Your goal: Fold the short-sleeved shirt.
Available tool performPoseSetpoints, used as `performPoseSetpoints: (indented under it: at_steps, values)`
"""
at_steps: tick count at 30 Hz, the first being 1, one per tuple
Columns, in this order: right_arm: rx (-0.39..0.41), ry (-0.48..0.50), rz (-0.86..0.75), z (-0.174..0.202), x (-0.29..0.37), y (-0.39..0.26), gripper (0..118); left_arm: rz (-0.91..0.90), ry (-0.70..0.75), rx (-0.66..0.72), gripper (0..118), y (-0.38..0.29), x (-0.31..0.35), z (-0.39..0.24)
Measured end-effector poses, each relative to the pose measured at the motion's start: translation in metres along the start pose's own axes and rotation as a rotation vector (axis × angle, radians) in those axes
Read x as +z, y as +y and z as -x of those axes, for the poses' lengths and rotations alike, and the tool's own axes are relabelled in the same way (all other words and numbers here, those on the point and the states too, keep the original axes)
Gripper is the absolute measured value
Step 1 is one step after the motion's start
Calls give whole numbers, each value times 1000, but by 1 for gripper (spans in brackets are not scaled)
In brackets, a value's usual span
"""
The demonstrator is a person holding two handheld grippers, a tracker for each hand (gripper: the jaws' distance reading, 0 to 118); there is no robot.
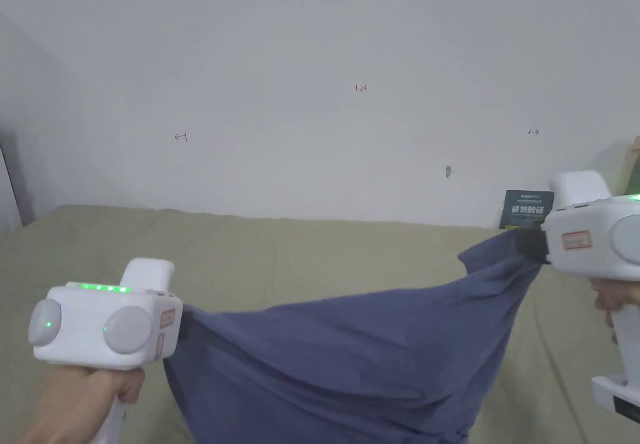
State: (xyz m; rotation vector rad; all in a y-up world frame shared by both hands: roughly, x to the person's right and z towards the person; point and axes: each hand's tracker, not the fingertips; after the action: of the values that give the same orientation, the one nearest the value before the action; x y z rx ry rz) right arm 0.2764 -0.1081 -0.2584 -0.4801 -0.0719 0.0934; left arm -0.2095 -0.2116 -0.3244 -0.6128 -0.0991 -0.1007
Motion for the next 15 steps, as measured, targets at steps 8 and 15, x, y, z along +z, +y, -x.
performPoseSetpoints:
  at_steps: [8, 15]
  values:
    - [-65, -74, -84, -27, 55, 20, 2, -127, 95, -48, 0, 58, 50, 16]
    - [-92, -76, -124, -27, 69, 44, 2, -212, 125, -38, 0, 106, 71, 20]
